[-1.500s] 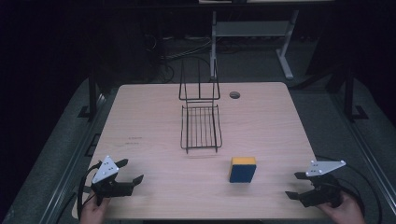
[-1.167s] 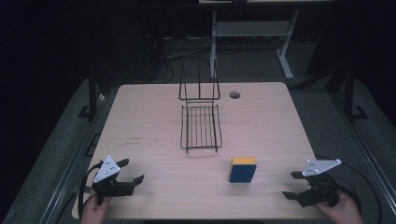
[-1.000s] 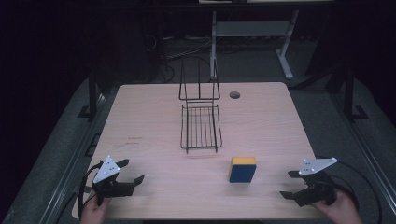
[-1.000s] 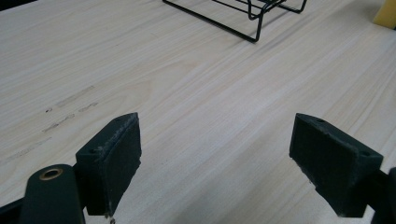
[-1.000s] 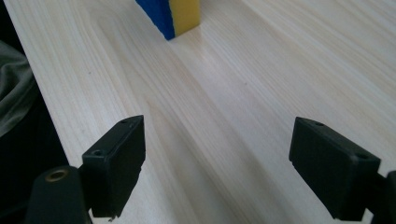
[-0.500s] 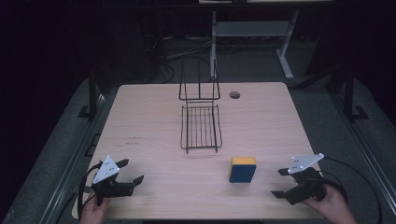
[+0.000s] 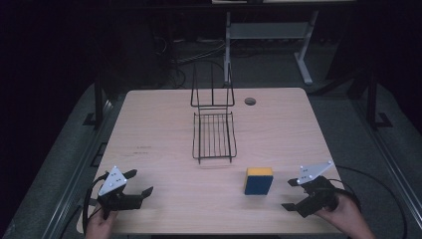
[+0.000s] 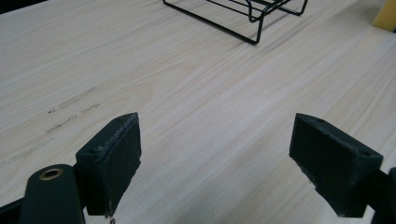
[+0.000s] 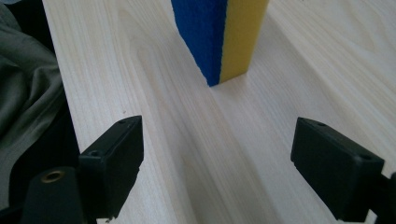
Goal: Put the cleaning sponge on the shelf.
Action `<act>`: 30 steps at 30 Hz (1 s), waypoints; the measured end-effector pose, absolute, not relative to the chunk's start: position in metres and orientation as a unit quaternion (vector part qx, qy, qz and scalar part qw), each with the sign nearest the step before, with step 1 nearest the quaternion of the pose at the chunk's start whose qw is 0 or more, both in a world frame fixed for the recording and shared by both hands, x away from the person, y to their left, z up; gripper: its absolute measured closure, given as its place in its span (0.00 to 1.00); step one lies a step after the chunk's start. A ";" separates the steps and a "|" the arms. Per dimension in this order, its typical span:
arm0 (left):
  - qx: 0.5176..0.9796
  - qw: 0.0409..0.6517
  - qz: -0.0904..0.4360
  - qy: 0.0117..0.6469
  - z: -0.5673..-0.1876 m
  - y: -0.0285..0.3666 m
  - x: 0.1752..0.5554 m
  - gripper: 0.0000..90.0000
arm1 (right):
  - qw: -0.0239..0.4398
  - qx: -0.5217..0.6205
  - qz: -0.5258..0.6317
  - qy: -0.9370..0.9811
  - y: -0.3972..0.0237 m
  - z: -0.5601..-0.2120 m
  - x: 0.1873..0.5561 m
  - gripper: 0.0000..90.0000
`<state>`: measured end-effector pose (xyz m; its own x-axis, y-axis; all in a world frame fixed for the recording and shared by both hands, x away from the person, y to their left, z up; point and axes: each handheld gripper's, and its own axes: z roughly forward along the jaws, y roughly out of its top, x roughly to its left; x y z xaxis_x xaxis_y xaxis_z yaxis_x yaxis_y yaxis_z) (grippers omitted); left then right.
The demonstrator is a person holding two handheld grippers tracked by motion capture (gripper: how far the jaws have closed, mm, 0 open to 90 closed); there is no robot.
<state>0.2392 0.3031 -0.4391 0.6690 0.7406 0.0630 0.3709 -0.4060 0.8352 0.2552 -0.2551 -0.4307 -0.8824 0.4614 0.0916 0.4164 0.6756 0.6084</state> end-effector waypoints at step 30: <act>0.810 0.423 0.221 0.342 -0.438 0.303 0.239 0.18 | 0.023 0.197 0.316 0.928 -0.217 -0.416 0.280 0.18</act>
